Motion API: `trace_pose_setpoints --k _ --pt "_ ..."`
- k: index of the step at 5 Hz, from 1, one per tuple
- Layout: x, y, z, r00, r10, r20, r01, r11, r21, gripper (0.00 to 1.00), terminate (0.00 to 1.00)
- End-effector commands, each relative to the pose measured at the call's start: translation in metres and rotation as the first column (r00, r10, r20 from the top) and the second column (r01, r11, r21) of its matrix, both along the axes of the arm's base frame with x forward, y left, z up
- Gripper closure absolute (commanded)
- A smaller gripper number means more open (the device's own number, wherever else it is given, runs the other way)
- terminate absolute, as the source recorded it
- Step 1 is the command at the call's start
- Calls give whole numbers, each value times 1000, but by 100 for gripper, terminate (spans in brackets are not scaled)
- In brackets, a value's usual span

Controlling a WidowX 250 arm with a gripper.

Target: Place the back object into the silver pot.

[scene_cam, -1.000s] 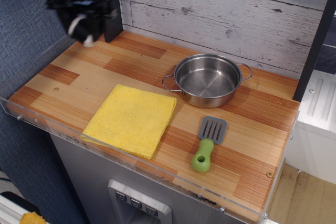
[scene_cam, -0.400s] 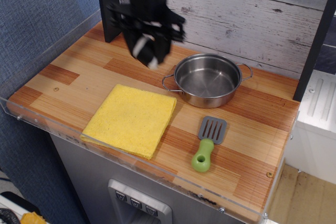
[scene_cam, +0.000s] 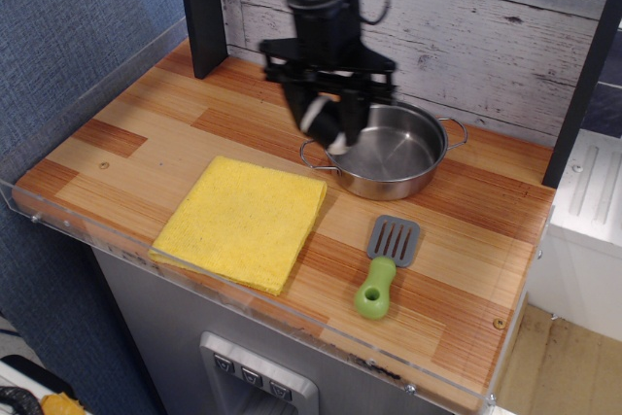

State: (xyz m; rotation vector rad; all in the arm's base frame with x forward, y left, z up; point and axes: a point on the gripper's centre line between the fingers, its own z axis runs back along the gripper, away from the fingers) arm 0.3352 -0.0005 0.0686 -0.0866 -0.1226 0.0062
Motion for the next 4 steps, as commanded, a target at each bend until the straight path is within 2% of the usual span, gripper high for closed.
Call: trace_pose_setpoints --k 1,3,4 --pt "28 -21 17 998 -15 65 13 1000 17 100 0" --pt "47 -15 14 998 17 62 -19 999 26 100 0" --pt "49 -18 14 999 9 53 -11 1000 21 0 0"
